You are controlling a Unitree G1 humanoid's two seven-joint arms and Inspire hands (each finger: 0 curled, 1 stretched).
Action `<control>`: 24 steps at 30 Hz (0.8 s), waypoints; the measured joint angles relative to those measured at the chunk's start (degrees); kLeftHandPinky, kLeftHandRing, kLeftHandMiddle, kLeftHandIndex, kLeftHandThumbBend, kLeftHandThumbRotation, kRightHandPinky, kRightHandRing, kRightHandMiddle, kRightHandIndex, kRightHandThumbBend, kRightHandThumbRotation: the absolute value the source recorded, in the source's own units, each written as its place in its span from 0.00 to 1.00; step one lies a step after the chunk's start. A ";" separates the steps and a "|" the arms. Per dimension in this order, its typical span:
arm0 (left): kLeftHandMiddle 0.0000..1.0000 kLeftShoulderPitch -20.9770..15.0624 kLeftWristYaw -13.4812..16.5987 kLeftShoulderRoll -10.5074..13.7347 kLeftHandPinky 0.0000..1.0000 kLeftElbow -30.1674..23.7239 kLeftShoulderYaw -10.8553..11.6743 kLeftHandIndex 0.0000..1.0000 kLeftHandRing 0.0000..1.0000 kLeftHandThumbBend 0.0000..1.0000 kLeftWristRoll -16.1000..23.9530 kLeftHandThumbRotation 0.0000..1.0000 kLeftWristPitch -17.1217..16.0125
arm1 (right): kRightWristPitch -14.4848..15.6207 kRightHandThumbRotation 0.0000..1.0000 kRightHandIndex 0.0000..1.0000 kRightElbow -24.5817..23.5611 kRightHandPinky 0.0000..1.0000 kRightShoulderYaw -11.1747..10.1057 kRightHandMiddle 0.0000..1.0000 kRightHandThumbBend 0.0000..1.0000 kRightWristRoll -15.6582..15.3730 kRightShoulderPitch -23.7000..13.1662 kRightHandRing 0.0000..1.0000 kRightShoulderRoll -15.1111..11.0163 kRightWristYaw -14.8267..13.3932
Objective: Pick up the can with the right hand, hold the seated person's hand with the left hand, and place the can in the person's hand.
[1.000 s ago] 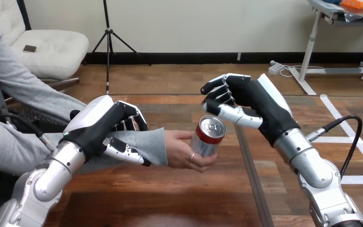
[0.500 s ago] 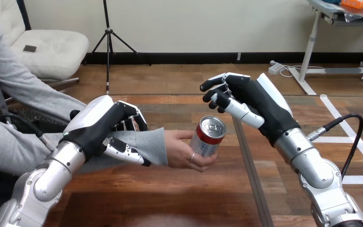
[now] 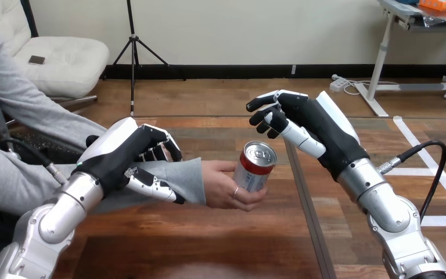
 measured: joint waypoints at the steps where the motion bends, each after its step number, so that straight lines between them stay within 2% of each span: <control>1: 0.60 0.05 -0.26 0.00 0.48 -0.26 0.00 0.60 0.56 0.97 -0.24 0.08 0.28 | 0.00 0.98 0.67 0.00 0.55 0.00 0.62 1.00 0.00 0.00 0.60 0.00 0.00; 4: 0.65 0.16 -0.90 -0.01 0.53 -0.85 0.00 0.64 0.62 0.99 -0.84 0.14 0.92 | 0.00 0.98 0.67 0.00 0.55 0.00 0.62 1.00 0.00 0.00 0.60 0.00 0.00; 6: 0.70 0.31 -1.09 0.00 0.56 -1.37 -0.02 0.68 0.67 0.99 -0.79 0.23 1.37 | 0.00 0.98 0.67 0.00 0.55 0.00 0.62 1.00 0.00 0.00 0.60 0.00 0.00; 11: 0.75 0.90 -1.04 0.04 0.59 -3.07 -0.11 0.73 0.73 1.00 0.85 0.35 2.63 | 0.00 0.99 0.66 0.00 0.55 0.00 0.62 1.00 -0.06 0.00 0.60 -0.07 0.00; 24: 0.84 2.93 -2.01 0.63 0.72 -7.40 -0.32 0.84 0.83 1.00 3.16 0.56 6.04 | 0.00 1.00 0.66 0.01 0.56 -0.15 0.62 1.00 0.00 0.00 0.60 -0.21 0.00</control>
